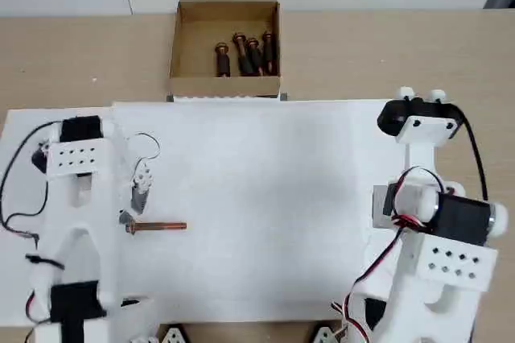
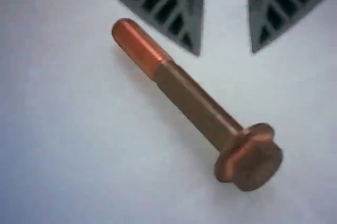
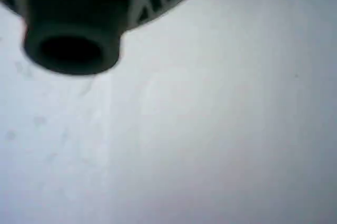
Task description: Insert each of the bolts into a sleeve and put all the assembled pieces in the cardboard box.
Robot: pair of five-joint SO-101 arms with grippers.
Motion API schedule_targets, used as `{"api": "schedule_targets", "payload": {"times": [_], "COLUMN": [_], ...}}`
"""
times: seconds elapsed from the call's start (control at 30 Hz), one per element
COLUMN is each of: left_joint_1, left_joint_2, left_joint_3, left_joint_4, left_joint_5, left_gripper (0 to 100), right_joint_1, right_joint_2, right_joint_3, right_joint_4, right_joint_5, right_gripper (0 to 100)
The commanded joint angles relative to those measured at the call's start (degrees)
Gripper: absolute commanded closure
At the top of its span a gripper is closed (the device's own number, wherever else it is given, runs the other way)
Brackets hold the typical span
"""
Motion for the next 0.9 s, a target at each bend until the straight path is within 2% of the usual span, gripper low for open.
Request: {"api": "schedule_targets", "payload": {"times": [0.0, 0.33, 0.57, 0.7, 0.87], "left_joint_1": [0.3, 0.4, 5.2, 5.5, 5.6], "left_joint_2": [2.6, 8.3, 11.4, 11.9, 11.9], "left_joint_3": [-2.0, -2.0, -2.1, -2.1, -2.1], "left_joint_4": [1.7, 1.7, 1.4, -0.8, -1.5], "left_joint_5": [-0.1, -0.1, -0.1, -0.1, -0.2], "left_gripper": [88, 89, 89, 88, 78], "right_joint_1": [0.5, 0.5, 0.5, 0.5, 0.5], "right_joint_2": [-1.0, -0.8, -0.8, -0.8, -0.7], "right_joint_3": [-0.4, -0.4, -0.4, -0.4, -0.4], "right_joint_4": [0.1, 0.0, 0.0, 0.0, 0.0], "right_joint_5": [0.7, 0.7, 0.7, 0.7, 0.7], "right_gripper": [99.5, 99.5, 99.5, 99.5, 99.5]}}
